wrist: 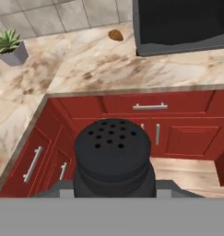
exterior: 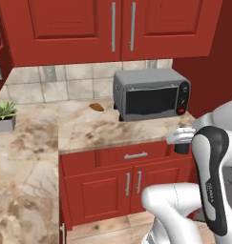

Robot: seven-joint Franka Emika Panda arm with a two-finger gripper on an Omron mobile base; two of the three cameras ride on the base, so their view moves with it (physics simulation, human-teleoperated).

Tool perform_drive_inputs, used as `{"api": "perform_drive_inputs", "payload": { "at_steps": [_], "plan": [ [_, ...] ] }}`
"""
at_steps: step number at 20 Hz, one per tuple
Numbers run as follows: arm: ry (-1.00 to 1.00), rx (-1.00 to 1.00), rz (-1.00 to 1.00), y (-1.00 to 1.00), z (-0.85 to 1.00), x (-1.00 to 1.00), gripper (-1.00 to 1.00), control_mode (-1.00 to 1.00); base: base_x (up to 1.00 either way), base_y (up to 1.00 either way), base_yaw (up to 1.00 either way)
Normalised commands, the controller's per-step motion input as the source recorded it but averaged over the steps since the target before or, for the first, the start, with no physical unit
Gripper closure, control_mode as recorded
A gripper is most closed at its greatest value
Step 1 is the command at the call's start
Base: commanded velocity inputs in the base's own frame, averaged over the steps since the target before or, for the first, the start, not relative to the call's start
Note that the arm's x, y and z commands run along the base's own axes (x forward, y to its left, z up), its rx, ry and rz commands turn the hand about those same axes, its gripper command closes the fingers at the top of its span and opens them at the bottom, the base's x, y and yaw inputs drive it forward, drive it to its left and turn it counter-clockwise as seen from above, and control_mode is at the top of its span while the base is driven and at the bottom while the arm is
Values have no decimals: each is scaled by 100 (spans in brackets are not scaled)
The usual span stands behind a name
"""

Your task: Pick the mustard and shaker from the counter and place them in the cabinet.

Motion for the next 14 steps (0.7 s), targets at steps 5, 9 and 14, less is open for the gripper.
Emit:
{"api": "perform_drive_inputs", "payload": {
  "at_steps": [5, 9, 14],
  "plan": [
    [0, 0, 0, 0, 0, 0, 100, 100, -100, 0, 0],
    [0, 0, 0, 0, 0, 0, 100, 100, -100, 0, 0],
    [0, 0, 0, 0, 0, 0, 100, 100, -100, 0, 0]
  ]
}}
